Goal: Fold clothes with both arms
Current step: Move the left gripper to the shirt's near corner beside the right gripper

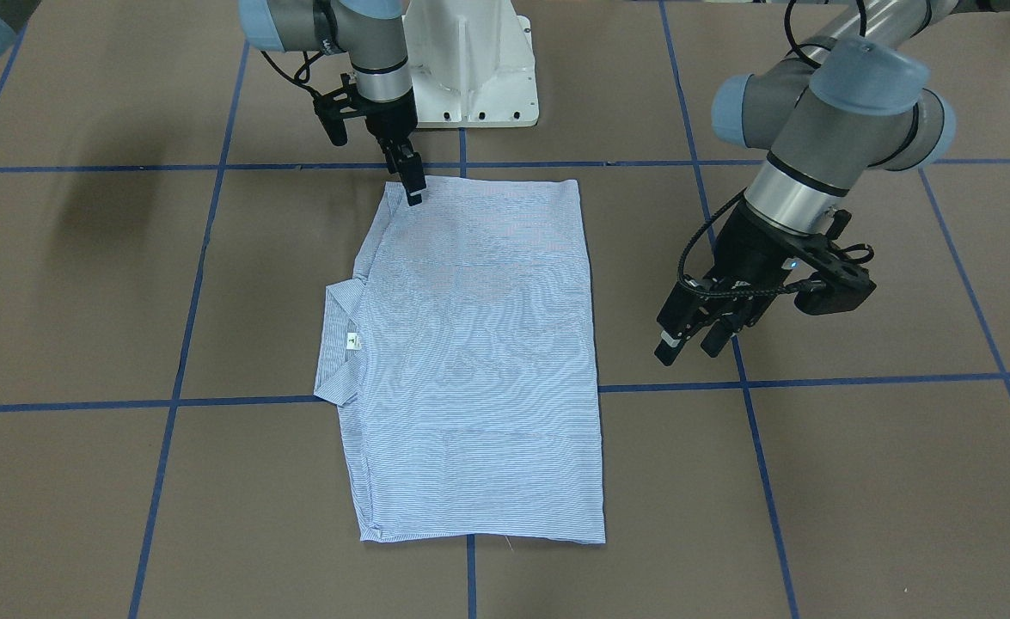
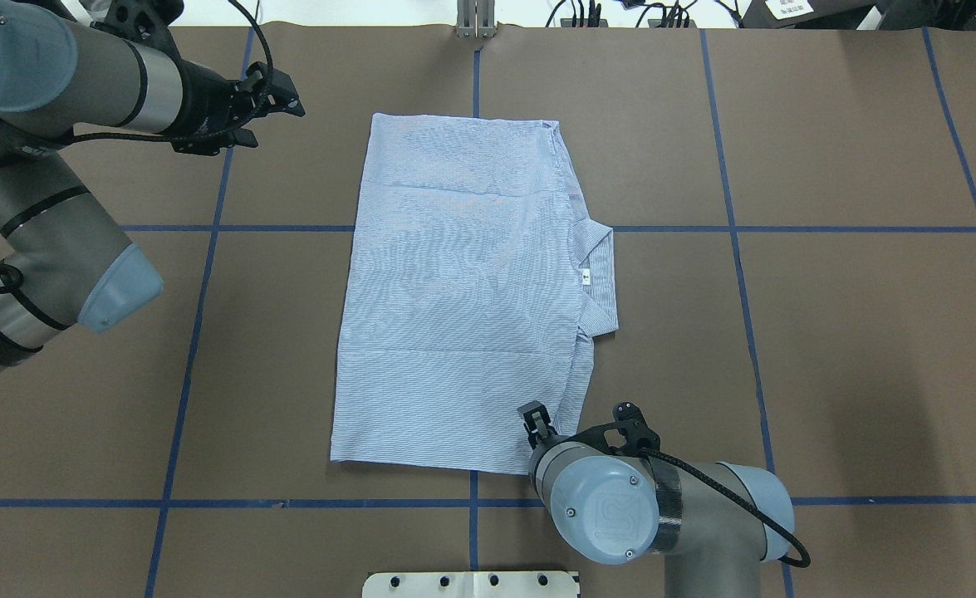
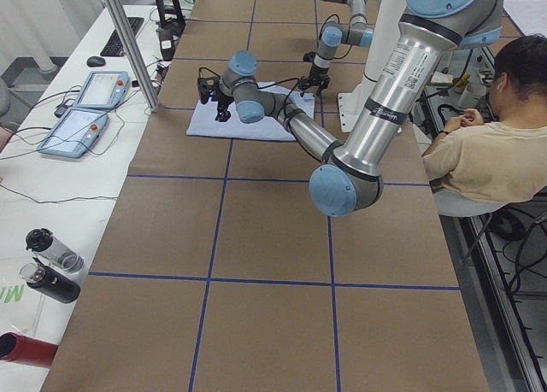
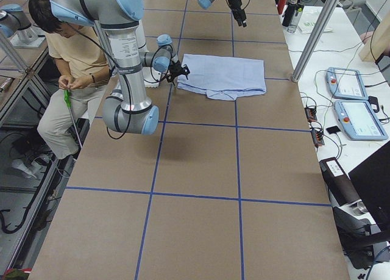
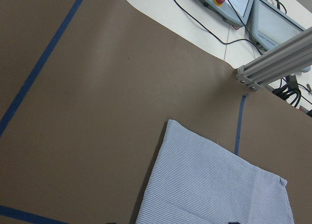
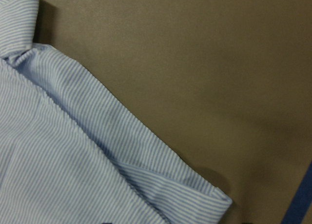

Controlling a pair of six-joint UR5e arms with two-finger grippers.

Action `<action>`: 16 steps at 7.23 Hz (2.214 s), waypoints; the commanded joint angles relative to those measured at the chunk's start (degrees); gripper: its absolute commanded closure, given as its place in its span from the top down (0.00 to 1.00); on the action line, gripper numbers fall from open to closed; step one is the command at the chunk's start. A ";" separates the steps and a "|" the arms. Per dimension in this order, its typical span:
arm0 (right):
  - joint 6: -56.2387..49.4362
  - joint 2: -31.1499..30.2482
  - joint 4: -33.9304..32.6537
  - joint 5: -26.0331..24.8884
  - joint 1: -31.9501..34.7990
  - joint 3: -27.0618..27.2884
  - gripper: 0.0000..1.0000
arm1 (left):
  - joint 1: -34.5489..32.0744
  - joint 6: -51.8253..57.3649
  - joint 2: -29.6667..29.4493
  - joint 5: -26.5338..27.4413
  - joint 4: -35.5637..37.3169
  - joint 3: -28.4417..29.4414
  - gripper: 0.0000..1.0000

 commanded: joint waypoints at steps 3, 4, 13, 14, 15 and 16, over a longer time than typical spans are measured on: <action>0.00 -0.01 -0.01 0.00 0.05 0.14 0.31 | -0.18 0.00 0.09 0.00 0.09 -0.46 0.81; 0.00 0.08 -0.01 0.00 0.13 0.58 0.10 | -0.18 0.00 0.26 0.00 0.09 -0.55 0.81; -0.09 -2.38 -3.70 0.62 0.22 7.09 0.00 | 27.51 -37.13 14.82 19.20 2.20 -19.52 0.79; -0.09 -2.30 -3.70 0.62 0.22 7.18 0.00 | 35.51 -41.36 16.33 25.17 2.29 -19.45 0.77; -0.09 -2.38 -3.70 0.62 0.22 7.18 0.00 | 39.68 -42.01 18.44 28.18 2.29 -19.45 0.75; -0.09 -2.30 -3.70 0.62 0.22 7.18 0.00 | 41.72 -44.19 18.63 28.48 2.38 -18.84 0.74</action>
